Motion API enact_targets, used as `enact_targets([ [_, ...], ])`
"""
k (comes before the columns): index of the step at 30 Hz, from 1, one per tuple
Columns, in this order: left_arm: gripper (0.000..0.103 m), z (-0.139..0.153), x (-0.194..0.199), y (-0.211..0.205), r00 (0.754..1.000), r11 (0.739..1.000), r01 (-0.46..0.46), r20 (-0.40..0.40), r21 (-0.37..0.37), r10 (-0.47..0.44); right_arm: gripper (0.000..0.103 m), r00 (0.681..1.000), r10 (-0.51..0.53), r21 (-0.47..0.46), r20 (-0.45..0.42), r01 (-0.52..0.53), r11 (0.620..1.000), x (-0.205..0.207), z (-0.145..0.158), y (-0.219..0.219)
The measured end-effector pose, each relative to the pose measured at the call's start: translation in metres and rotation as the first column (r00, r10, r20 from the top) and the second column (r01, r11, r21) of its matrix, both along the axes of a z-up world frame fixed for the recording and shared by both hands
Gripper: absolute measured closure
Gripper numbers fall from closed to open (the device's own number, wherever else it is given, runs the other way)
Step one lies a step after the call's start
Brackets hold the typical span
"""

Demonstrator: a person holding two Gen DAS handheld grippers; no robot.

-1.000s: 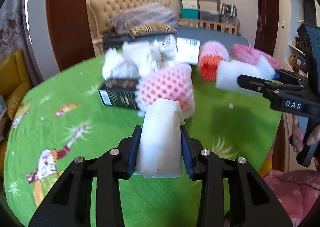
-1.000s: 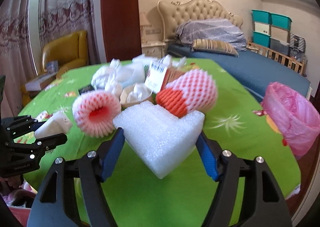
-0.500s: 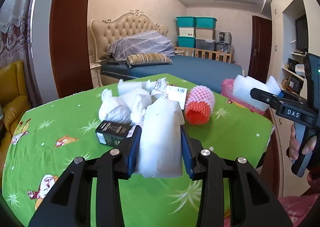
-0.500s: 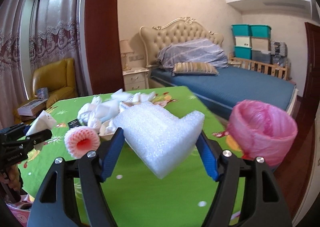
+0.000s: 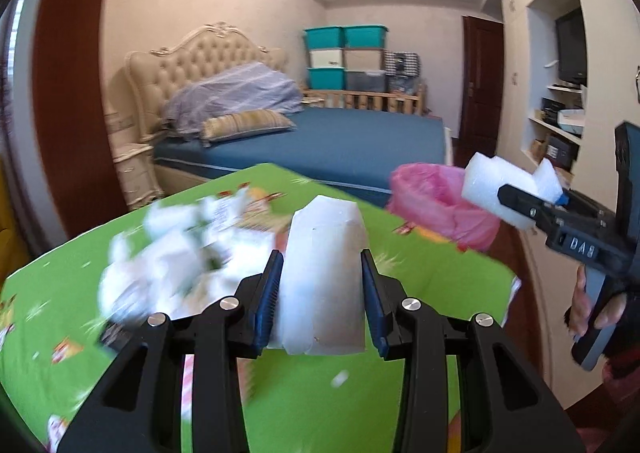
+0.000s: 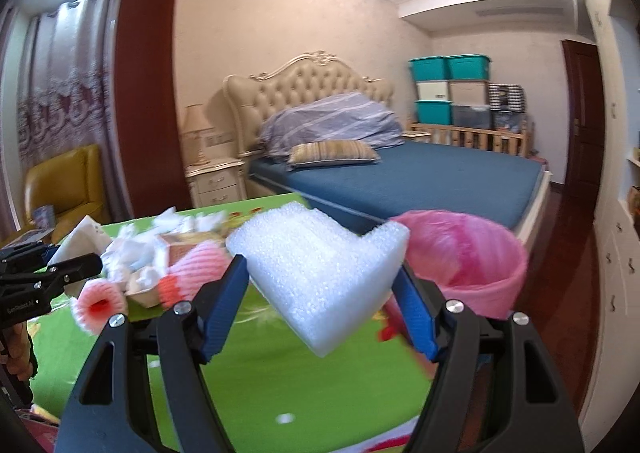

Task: Collect trash
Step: 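Carry both foam pieces to the pink wastebasket and release them, then return both tools over the table toward the remaining trash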

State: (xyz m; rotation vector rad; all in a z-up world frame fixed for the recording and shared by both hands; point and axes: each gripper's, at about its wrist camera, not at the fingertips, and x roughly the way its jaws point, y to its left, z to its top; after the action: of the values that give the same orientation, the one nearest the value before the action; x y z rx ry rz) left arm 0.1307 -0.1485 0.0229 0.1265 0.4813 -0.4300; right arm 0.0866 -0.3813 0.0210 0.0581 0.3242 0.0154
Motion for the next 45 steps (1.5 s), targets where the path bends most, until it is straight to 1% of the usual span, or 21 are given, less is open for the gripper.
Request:
enact_targets([
  [5, 0.067, 0.013, 0.049, -0.068, 0.994, 0.995, 0.096, -0.053, -0.021, -0.097, 0.033, 0.995, -0.098, -0.012, -0.005, 0.098, 0.995, 0.014, 0.003, -0.055],
  [9, 0.067, 0.022, 0.084, -0.126, 0.983, 0.986, 0.166, -0.069, -0.030, -0.167, 0.033, 0.985, -0.174, -0.032, -0.010, 0.173, 0.984, 0.033, 0.006, -0.099],
  [11, 0.066, 0.024, 0.103, -0.155, 0.976, 0.980, 0.193, -0.093, -0.056, -0.198, 0.033, 0.978, -0.209, -0.055, -0.019, 0.207, 0.977, 0.046, 0.006, -0.120],
  [14, 0.066, 0.024, 0.137, -0.192, 0.965, 0.973, 0.208, -0.140, -0.095, -0.220, 0.032, 0.971, -0.236, -0.068, -0.031, 0.234, 0.970, 0.063, 0.003, -0.142],
  [17, 0.066, 0.020, 0.164, -0.228, 0.958, 0.971, 0.216, -0.171, -0.098, -0.231, 0.032, 0.967, -0.252, -0.073, -0.044, 0.249, 0.966, 0.080, -0.002, -0.156],
  [20, 0.066, 0.016, 0.182, -0.257, 0.957, 0.973, 0.222, -0.176, -0.070, -0.231, 0.032, 0.967, -0.249, -0.091, -0.057, 0.243, 0.966, 0.093, -0.008, -0.162],
  [23, 0.066, 0.015, 0.200, -0.271, 0.954, 0.974, 0.213, -0.197, -0.082, -0.225, 0.032, 0.968, -0.240, -0.126, -0.067, 0.230, 0.965, 0.103, -0.012, -0.158],
  [26, 0.066, 0.011, 0.215, -0.287, 0.950, 0.973, 0.211, -0.214, -0.092, -0.226, 0.031, 0.970, -0.234, -0.142, -0.071, 0.223, 0.965, 0.113, -0.016, -0.154],
  [27, 0.065, 0.011, 0.221, -0.292, 0.951, 0.974, 0.209, -0.216, -0.091, -0.224, 0.030, 0.969, -0.236, -0.149, -0.071, 0.224, 0.963, 0.113, -0.018, -0.151],
  [28, 0.057, 0.008, 0.227, -0.298, 0.946, 0.972, 0.212, -0.227, -0.099, -0.230, 0.030, 0.969, -0.239, -0.158, -0.068, 0.226, 0.961, 0.117, -0.021, -0.152],
  [29, 0.046, 0.007, 0.232, -0.301, 0.940, 0.970, 0.220, -0.241, -0.107, -0.240, 0.024, 0.969, -0.237, -0.165, -0.063, 0.224, 0.960, 0.117, -0.022, -0.151],
  [30, 0.024, 0.005, 0.235, -0.303, 0.939, 0.969, 0.219, -0.247, -0.114, -0.241, 0.012, 0.969, -0.240, -0.177, -0.059, 0.226, 0.958, 0.119, -0.025, -0.149],
  [31, 0.016, 0.006, 0.237, -0.302, 0.948, 0.973, 0.198, -0.229, -0.118, -0.220, 0.008, 0.965, -0.256, -0.194, -0.055, 0.241, 0.951, 0.120, -0.028, -0.149],
  [32, 0.016, 0.007, 0.235, -0.298, 0.958, 0.977, 0.178, -0.205, -0.119, -0.199, 0.007, 0.963, -0.263, -0.195, -0.051, 0.249, 0.949, 0.117, -0.028, -0.151],
  [33, 0.015, 0.008, 0.233, -0.292, 0.963, 0.978, 0.170, -0.190, -0.122, -0.191, 0.007, 0.964, -0.259, -0.183, -0.050, 0.246, 0.952, 0.113, -0.029, -0.153],
  [35, 0.015, 0.010, 0.232, -0.276, 0.961, 0.977, 0.165, -0.202, -0.135, -0.190, 0.007, 0.965, -0.259, -0.158, -0.050, 0.248, 0.956, 0.105, -0.029, -0.154],
  [37, 0.014, 0.013, 0.225, -0.257, 0.966, 0.980, 0.148, -0.192, -0.131, -0.172, 0.006, 0.965, -0.257, -0.145, -0.046, 0.248, 0.958, 0.096, -0.028, -0.153],
  [42, 0.014, 0.014, 0.192, -0.200, 0.987, 0.995, 0.087, -0.135, -0.040, -0.092, 0.004, 0.972, -0.234, -0.173, -0.029, 0.225, 0.959, 0.067, -0.021, -0.138],
  [43, 0.014, 0.014, 0.186, -0.191, 0.990, 0.997, 0.075, -0.121, -0.022, -0.077, 0.004, 0.974, -0.226, -0.166, -0.028, 0.218, 0.962, 0.062, -0.018, -0.134],
  [44, 0.014, 0.016, 0.175, -0.177, 0.994, 0.999, 0.054, -0.092, 0.006, -0.053, 0.004, 0.975, -0.221, -0.155, -0.026, 0.215, 0.964, 0.056, -0.014, -0.129],
  [45, 0.014, 0.017, 0.167, -0.162, 0.997, 0.999, 0.040, -0.070, 0.017, -0.039, 0.004, 0.976, -0.215, -0.137, -0.018, 0.211, 0.968, 0.050, -0.012, -0.123],
])
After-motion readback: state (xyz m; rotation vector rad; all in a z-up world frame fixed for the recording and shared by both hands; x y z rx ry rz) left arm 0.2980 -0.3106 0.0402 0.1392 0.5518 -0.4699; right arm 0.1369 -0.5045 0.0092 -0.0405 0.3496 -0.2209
